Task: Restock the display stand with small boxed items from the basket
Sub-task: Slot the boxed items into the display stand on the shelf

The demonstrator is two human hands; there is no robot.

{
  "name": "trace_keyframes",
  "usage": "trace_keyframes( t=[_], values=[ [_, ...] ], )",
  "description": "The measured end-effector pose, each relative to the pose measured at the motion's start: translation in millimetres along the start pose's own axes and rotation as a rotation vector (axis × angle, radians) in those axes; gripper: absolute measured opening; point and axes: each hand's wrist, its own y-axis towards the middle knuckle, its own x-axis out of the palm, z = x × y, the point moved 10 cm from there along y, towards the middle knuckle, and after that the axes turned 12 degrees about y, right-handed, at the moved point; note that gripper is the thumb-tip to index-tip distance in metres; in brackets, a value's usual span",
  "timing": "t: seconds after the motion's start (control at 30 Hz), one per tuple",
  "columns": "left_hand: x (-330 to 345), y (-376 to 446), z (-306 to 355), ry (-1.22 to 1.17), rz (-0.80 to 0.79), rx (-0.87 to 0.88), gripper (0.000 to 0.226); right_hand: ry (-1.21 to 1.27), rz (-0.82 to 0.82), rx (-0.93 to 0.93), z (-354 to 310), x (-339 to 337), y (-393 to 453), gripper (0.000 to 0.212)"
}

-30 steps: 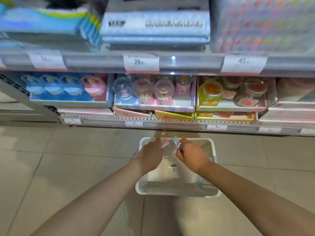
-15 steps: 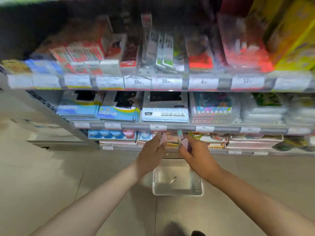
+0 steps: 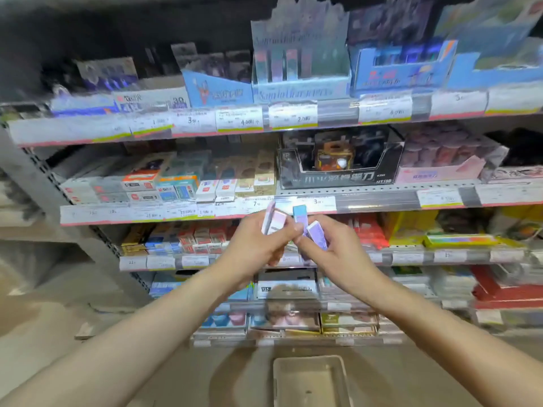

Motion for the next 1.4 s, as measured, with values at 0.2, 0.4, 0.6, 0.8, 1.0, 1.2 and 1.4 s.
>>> trace_keyframes(
  t=[0.2,0.4,0.6,0.8,1.0,1.2,1.4],
  values=[
    [-18,5,80,0.09,0.034,0.09,0.021,-0.047,0.01,-0.106,-75,-30,17,0.01],
    [-13,30,127,0.137,0.012,0.203,0.02,-0.153,0.005,-0.255,-123,-66,36,0.045],
    [-16,83,154,0.369,0.074,0.294,0.031,-0.215,0.0,-0.285,-126,-115,84,0.035],
    [-21,132,182,1.289,0.269,0.647,0.042,-0.319,-0.009,-0.339,-125,-154,146,0.031],
    [-25,160,185,1.718,0.44,0.771,0.01,-0.463,-0.02,-0.462,-144,-157,192,0.023],
    [-54,197,161,1.728,0.317,0.6,0.024,-0.536,-0.073,-0.414,-143,-133,238,0.014],
    [-65,217,139,1.677,0.132,0.706,0.007,-0.604,-0.047,-0.359,-140,-124,262,0.023]
  ],
)
